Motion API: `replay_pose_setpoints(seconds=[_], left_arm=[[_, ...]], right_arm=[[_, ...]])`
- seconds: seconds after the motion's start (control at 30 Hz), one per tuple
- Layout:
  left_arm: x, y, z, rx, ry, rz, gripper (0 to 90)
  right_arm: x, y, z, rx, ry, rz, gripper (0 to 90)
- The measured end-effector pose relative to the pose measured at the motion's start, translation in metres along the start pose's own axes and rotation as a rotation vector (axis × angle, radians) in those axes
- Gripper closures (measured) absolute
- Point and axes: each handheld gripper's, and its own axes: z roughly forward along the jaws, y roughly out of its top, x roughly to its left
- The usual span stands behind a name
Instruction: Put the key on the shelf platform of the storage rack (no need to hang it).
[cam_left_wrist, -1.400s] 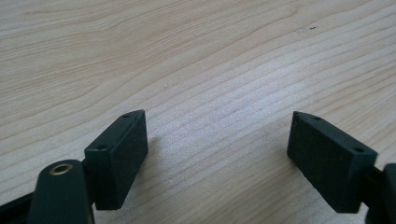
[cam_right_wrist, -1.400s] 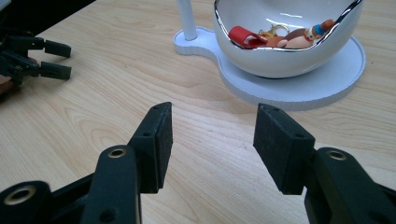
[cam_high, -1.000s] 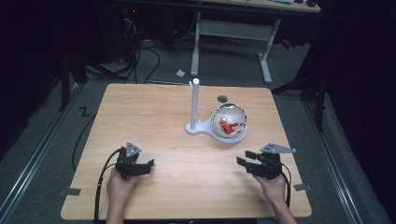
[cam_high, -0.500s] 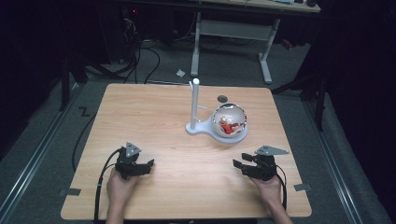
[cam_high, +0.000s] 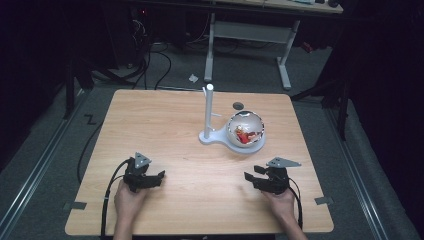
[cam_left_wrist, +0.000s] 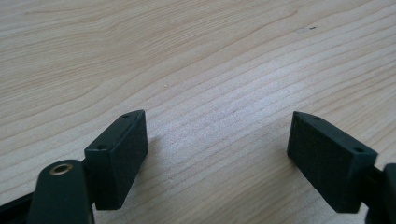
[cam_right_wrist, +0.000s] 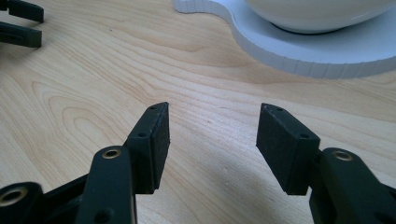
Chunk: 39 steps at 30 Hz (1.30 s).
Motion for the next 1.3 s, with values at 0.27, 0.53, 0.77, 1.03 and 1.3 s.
replay_pose_setpoints(seconds=[0.27,0.53,0.77,1.03,1.3], left_arm=[[0.000,0.000,0.000,0.000,0.000,0.000,20.5],[0.000,0.000,0.000,0.000,0.000,0.000,20.5],[0.000,0.000,0.000,0.000,0.000,0.000,20.5],[0.000,0.000,0.000,0.000,0.000,0.000,20.5],[0.000,0.000,0.000,0.000,0.000,0.000,20.5]], right_arm=[[0.003,-0.004,0.010,-0.001,-0.033,-0.024,45.0],[0.005,-0.008,0.020,0.019,-0.068,-0.051,45.7],[0.006,-0.008,0.023,0.027,-0.085,-0.065,45.3],[0.010,-0.007,0.027,0.070,-0.132,-0.112,43.4],[0.013,-0.007,0.028,0.080,-0.146,-0.146,41.8]])
